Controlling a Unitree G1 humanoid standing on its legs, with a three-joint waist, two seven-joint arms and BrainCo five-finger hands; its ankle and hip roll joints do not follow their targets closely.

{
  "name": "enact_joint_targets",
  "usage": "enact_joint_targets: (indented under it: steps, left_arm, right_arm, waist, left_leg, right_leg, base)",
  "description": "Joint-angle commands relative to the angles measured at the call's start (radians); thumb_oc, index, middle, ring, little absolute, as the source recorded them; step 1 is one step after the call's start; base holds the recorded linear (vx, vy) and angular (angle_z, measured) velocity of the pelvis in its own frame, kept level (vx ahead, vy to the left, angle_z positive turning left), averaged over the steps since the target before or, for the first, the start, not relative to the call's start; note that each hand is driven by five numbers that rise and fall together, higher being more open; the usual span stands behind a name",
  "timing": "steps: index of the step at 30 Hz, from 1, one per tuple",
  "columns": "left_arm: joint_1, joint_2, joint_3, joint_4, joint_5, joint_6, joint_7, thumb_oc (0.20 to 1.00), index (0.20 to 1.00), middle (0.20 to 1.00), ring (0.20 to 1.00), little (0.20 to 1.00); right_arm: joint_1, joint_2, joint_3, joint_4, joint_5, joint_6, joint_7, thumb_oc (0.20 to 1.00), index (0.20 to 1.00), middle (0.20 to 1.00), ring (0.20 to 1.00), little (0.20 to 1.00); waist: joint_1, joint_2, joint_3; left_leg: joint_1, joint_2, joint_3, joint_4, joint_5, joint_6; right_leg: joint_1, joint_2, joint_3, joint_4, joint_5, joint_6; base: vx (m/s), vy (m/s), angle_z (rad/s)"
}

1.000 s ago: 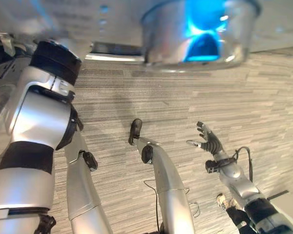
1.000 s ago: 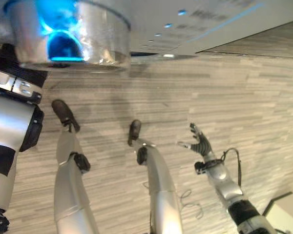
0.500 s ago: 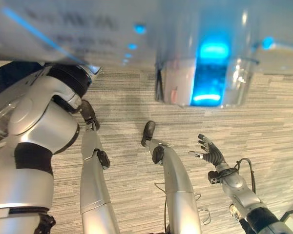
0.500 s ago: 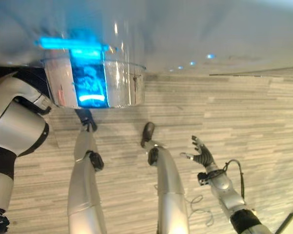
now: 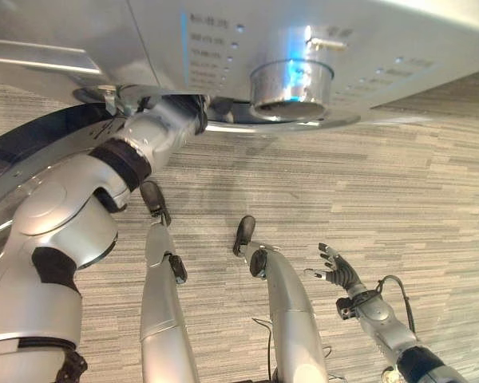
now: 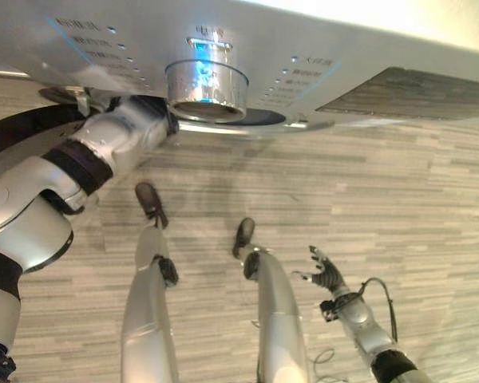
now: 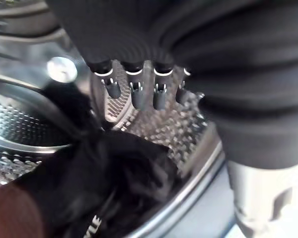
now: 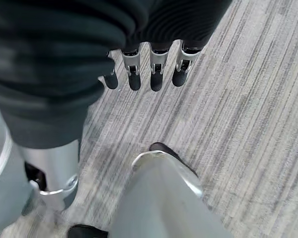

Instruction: Grab the laundry basket,head to the washer,open it,put in the laundry and shut it.

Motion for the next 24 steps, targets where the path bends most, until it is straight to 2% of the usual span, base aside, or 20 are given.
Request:
enact_joint_targets:
  steps: [1,4,5,8,9,12,16,21,24]
  left_arm:
    - [-0.044,0.002,0.122,0.008,-0.052,-0.012,0.0,1.0,1.0,1.0,1.0,1.0]
    - [0.184,0.007,0.299,-0.12,-0.18,-0.033,-0.019,1.0,1.0,1.0,1.0,1.0]
    - [0.321,-0.007,0.369,-0.186,-0.224,-0.051,-0.015,1.0,1.0,1.0,1.0,1.0]
    - [0.408,-0.017,0.407,-0.226,-0.233,-0.055,-0.021,1.0,1.0,1.0,1.0,1.0]
    - [0.521,-0.039,0.446,-0.274,-0.247,-0.067,-0.031,1.0,1.0,1.0,1.0,1.0]
    - [0.696,-0.07,0.507,-0.336,-0.3,-0.097,-0.043,1.0,1.0,1.0,1.0,1.0]
    - [0.906,-0.115,0.514,-0.312,-0.327,-0.115,-0.087,1.0,1.0,1.0,1.0,1.0]
    - [0.992,-0.126,0.501,-0.274,-0.32,-0.115,-0.115,1.0,1.0,1.0,1.0,1.0]
    - [1.093,-0.143,0.507,-0.229,-0.316,-0.117,-0.144,1.0,1.0,1.0,1.0,1.0]
  right_arm:
    - [0.068,-0.017,-0.045,0.001,-0.043,-0.005,-0.009,1.0,1.0,1.0,1.0,1.0]
    - [0.09,0.018,-0.062,0.016,-0.066,0.019,-0.015,1.0,1.0,1.0,1.0,1.0]
    - [0.09,0.044,-0.071,0.031,-0.072,0.026,-0.019,1.0,1.0,1.0,1.0,1.0]
    - [0.094,0.053,-0.067,0.035,-0.078,0.027,-0.022,1.0,1.0,1.0,1.0,1.0]
    - [0.088,0.069,-0.07,0.06,-0.088,0.034,-0.028,1.0,1.0,1.0,1.0,1.0]
    - [0.076,0.104,-0.081,0.118,-0.106,0.049,-0.042,1.0,1.0,1.0,1.0,1.0]
    - [0.04,0.137,-0.062,0.222,-0.133,0.07,-0.054,1.0,1.0,1.0,1.0,1.0]
    - [0.045,0.143,-0.053,0.262,-0.144,0.079,-0.046,1.0,1.0,1.0,1.0,1.0]
    - [0.059,0.162,-0.078,0.345,-0.146,0.088,-0.041,1.0,1.0,1.0,1.0,1.0]
  waist:
    - [-0.012,0.027,-0.018]
    - [0.006,0.033,-0.016]
    - [0.022,0.034,-0.013]
    - [0.024,0.035,-0.016]
    - [0.04,0.039,-0.016]
    - [0.059,0.048,-0.032]
    - [0.091,0.064,-0.061]
    - [0.103,0.079,-0.067]
    - [0.109,0.098,-0.09]
  left_leg:
    - [0.018,0.038,-0.003,0.068,-0.132,-0.126]
    - [0.072,0.027,-0.002,0.037,-0.111,-0.132]
    - [0.098,0.024,0.0,0.022,-0.098,-0.136]
    - [0.125,0.022,0.001,0.008,-0.09,-0.139]
    - [0.158,0.021,0.008,-0.01,-0.076,-0.147]
    - [0.2,0.016,0.019,-0.035,-0.064,-0.154]
    - [0.3,0.024,0.032,-0.085,-0.04,-0.162]
    - [0.378,0.029,0.041,-0.108,-0.03,-0.163]
    - [0.467,0.014,0.039,-0.124,-0.032,-0.16]
  right_leg:
    - [0.161,0.109,0.023,-0.271,0.019,-0.032]
    - [0.213,0.115,0.017,-0.303,0.023,-0.033]
    - [0.243,0.113,0.013,-0.321,0.027,-0.033]
    - [0.27,0.114,0.011,-0.338,0.033,-0.032]
    - [0.313,0.113,0.008,-0.372,0.042,-0.03]
    - [0.376,0.115,0.002,-0.442,0.068,-0.019]
    - [0.504,0.129,0.021,-0.549,0.101,-0.005]
    - [0.576,0.126,0.026,-0.566,0.101,-0.005]
    - [0.657,0.116,0.025,-0.581,0.101,-0.001]
  base:
    - [-0.01,-0.041,0.22]
    - [-0.01,-0.028,0.27]
    - [-0.01,-0.013,0.25]
    - [0.0,-0.011,0.14]
    - [0.01,0.01,0.13]
    - [0.0,0.022,0.04]
    - [0.01,0.066,-0.1]
    - [0.03,0.034,-0.08]
    - [0.08,0.049,0.16]
